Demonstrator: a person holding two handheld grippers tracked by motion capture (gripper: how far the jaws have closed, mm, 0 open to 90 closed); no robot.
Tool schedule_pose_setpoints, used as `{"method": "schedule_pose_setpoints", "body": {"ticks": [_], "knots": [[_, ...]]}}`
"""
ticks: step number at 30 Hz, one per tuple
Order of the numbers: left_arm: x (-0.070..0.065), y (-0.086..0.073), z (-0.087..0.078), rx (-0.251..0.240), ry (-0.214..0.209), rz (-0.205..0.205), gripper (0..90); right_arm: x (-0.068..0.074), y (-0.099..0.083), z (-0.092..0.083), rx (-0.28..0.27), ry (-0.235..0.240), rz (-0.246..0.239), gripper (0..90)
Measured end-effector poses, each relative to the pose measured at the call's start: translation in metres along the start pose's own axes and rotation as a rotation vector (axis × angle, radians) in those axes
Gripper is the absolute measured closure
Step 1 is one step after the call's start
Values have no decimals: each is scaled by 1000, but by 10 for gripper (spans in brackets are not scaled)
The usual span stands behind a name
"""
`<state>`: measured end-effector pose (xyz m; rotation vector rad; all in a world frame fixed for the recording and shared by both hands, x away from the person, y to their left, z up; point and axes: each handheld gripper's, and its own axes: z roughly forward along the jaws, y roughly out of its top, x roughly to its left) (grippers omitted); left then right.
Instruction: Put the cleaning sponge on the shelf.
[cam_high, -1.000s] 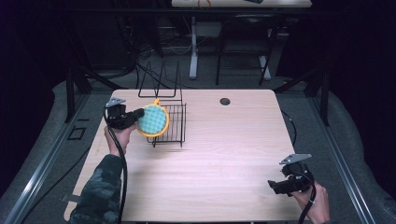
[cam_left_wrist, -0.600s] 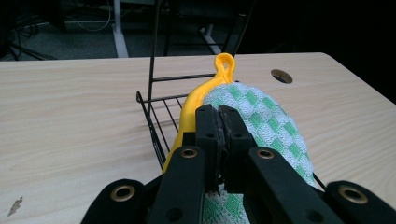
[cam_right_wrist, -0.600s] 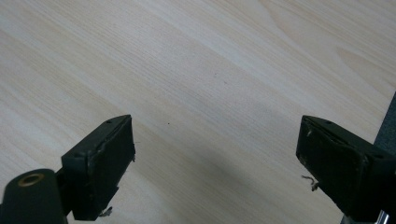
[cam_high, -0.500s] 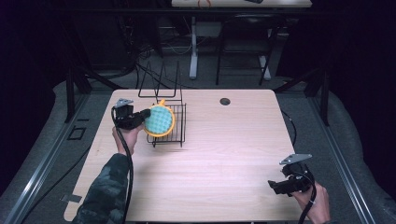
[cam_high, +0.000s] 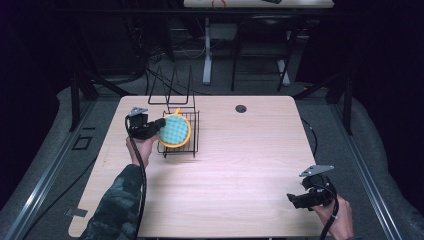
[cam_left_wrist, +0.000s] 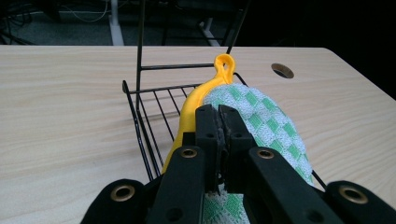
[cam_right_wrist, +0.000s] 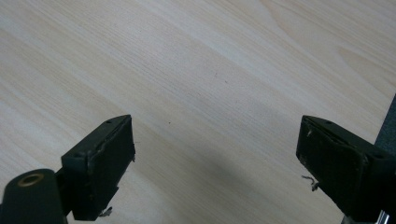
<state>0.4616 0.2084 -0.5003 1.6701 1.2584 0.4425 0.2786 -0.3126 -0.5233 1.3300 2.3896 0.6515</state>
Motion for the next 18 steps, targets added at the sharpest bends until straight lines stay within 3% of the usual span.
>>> {"method": "schedule_pose_setpoints", "body": {"ticks": [18], "knots": [[-3, -6, 13, 5, 7, -8, 878, 1, 0, 1, 9, -4, -4, 39]]}}
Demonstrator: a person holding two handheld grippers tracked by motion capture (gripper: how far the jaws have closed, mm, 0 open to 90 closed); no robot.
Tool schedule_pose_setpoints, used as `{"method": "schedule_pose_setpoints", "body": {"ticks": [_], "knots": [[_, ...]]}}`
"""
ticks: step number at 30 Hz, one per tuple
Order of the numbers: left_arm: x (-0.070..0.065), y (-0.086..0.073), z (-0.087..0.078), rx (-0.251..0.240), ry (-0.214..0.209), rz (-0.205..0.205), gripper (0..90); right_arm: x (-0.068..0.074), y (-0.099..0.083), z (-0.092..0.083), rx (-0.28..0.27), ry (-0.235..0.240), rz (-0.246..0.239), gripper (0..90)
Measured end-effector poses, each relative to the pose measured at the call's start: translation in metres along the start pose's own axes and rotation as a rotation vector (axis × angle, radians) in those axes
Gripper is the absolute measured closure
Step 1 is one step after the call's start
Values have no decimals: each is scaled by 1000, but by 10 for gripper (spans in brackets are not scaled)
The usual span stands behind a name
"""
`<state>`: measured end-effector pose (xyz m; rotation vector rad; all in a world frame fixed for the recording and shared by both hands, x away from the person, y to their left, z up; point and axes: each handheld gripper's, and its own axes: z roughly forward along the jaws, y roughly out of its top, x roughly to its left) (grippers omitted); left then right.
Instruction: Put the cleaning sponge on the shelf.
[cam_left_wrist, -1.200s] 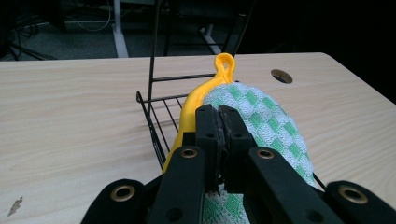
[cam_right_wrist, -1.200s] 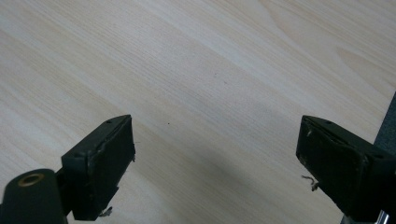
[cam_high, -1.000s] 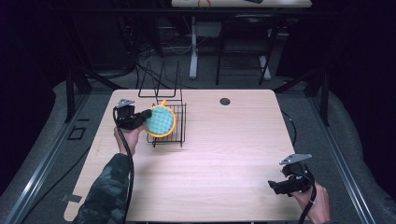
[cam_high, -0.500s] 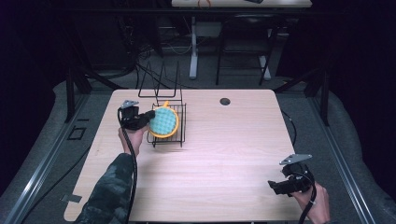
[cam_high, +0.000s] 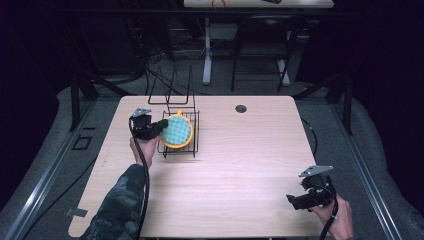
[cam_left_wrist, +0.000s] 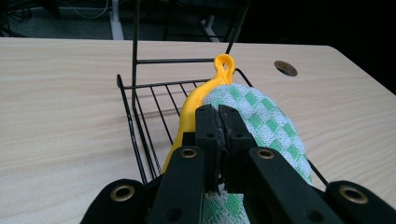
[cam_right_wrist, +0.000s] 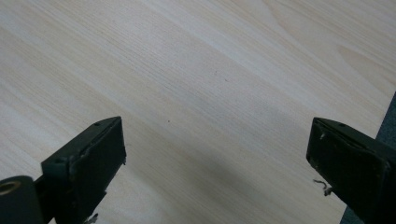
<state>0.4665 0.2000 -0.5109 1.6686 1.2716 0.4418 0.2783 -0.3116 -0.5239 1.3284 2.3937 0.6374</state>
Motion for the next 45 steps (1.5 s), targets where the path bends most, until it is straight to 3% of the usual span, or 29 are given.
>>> {"method": "schedule_pose_setpoints", "body": {"ticks": [13, 21, 30, 34, 39, 45], "knots": [[-7, -8, 12, 22, 16, 4, 877, 0, 0, 1, -4, 0, -2, 45], [-3, -12, 18, 53, 55, -10, 874, 0, 0, 1, 4, 0, -5, 49], [0, -15, 22, 86, 67, -19, 842, 1, 0, 0, 3, -4, -7, 51], [1, -14, 22, 91, 71, -20, 753, 1, 0, 0, 2, -4, -8, 51], [-1, -11, 19, 102, 88, -11, 512, 0, 0, -1, 2, -2, -9, 51], [-4, -6, 8, 86, 85, 12, 318, 1, 0, -1, -5, -3, -11, 51]]}}
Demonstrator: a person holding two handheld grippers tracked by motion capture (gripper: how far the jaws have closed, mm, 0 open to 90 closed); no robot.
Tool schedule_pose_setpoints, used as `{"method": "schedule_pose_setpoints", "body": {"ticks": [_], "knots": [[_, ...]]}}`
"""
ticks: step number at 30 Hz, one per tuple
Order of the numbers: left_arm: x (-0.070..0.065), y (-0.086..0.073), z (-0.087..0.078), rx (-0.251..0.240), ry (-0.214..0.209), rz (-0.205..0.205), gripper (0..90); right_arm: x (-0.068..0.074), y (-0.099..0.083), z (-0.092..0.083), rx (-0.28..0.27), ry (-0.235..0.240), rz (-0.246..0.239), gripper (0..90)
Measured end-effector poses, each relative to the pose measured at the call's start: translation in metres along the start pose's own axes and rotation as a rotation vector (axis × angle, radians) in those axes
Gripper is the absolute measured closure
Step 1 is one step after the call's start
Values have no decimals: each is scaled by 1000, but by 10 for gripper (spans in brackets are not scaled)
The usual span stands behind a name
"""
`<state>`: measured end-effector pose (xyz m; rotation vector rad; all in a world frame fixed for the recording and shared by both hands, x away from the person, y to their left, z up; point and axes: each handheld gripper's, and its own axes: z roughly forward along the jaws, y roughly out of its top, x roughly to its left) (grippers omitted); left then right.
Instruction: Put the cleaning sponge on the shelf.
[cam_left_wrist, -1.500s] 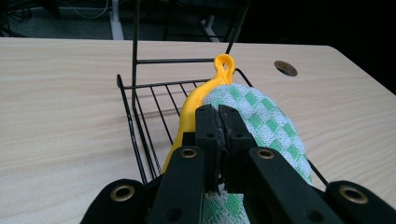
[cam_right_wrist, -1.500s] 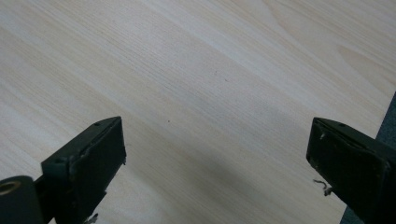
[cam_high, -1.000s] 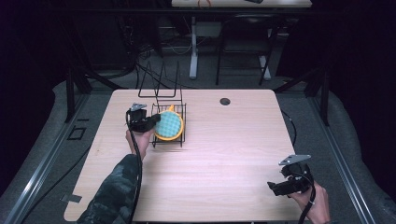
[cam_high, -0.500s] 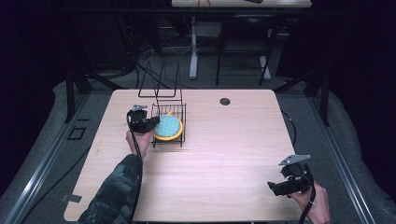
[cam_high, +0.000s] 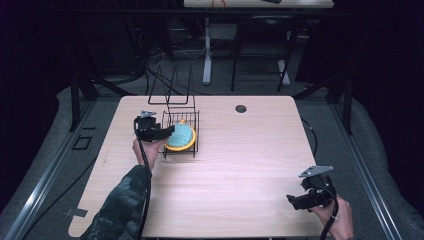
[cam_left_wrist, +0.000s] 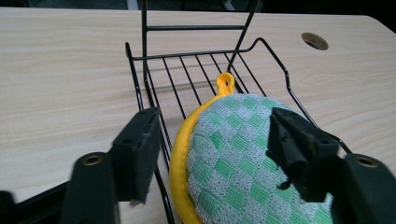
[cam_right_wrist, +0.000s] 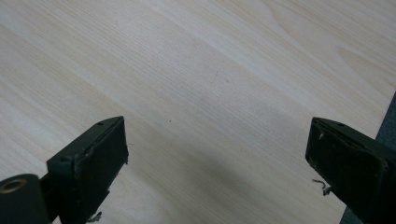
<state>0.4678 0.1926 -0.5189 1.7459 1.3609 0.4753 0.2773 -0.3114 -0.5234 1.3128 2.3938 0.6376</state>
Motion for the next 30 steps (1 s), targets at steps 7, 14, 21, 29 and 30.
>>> {"method": "schedule_pose_setpoints", "body": {"ticks": [7, 14, 21, 29, 30], "knots": [[3, 1, -17, -11, 5, 13, 184, 0, 0, 0, 0, 2, -2, 51], [7, -4, -32, -18, 8, 29, 153, 0, 0, 0, -2, 6, -6, 49], [11, -11, -51, -16, 11, 51, 121, 1, 0, 0, 1, 4, -6, 51], [20, -25, -72, 20, 17, 61, 59, 1, 0, 0, 1, 5, -8, 52], [22, -27, -74, 26, 19, 63, 52, 1, 0, 0, 1, 5, -8, 52]]}}
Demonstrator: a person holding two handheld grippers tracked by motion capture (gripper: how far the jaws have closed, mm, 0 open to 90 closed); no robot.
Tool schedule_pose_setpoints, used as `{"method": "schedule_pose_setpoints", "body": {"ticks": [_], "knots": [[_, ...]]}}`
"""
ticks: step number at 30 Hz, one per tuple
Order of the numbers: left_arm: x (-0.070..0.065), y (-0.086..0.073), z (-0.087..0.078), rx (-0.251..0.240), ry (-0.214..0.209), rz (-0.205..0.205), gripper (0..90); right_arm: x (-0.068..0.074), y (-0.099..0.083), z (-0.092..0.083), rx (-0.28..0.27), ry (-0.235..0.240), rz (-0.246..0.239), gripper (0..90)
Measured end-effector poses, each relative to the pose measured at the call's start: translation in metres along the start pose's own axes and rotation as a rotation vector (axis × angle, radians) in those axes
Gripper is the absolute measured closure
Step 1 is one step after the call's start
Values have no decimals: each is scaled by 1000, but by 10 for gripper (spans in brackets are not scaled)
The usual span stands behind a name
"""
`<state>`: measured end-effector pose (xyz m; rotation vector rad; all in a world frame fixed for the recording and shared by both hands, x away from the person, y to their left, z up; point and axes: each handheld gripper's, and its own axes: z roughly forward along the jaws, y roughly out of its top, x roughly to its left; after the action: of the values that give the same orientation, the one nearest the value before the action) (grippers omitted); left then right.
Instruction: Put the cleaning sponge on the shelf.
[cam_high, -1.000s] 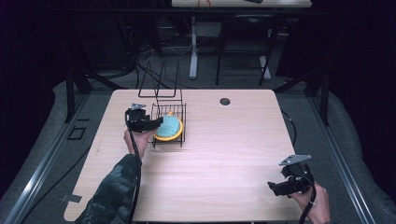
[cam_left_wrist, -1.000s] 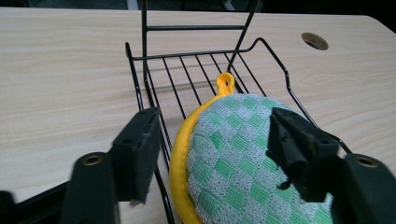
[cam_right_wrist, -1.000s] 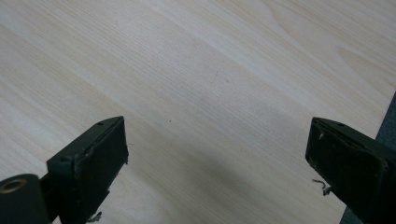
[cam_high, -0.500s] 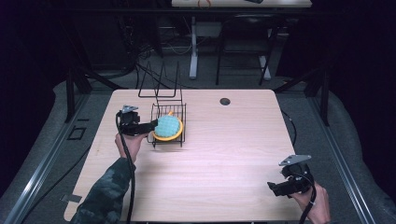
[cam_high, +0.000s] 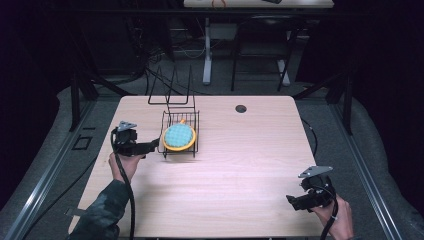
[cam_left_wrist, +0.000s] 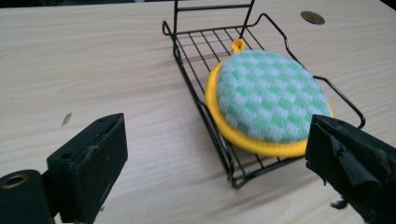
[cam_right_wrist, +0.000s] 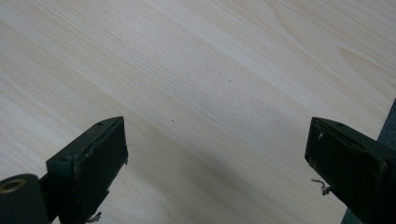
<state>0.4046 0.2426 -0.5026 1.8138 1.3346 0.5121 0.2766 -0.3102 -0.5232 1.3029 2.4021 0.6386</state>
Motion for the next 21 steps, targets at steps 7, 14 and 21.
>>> {"method": "schedule_pose_setpoints", "body": {"ticks": [7, 14, 21], "knots": [[5, -13, -18, 25, 15, 7, 18, 0, 0, 0, 5, 0, -2, 55], [6, -29, -32, 56, 17, 33, 2, 0, 0, 0, 8, -2, -3, 57], [8, -48, -46, 99, 8, 39, 2, -1, 0, 1, 11, 2, 2, 61]]}}
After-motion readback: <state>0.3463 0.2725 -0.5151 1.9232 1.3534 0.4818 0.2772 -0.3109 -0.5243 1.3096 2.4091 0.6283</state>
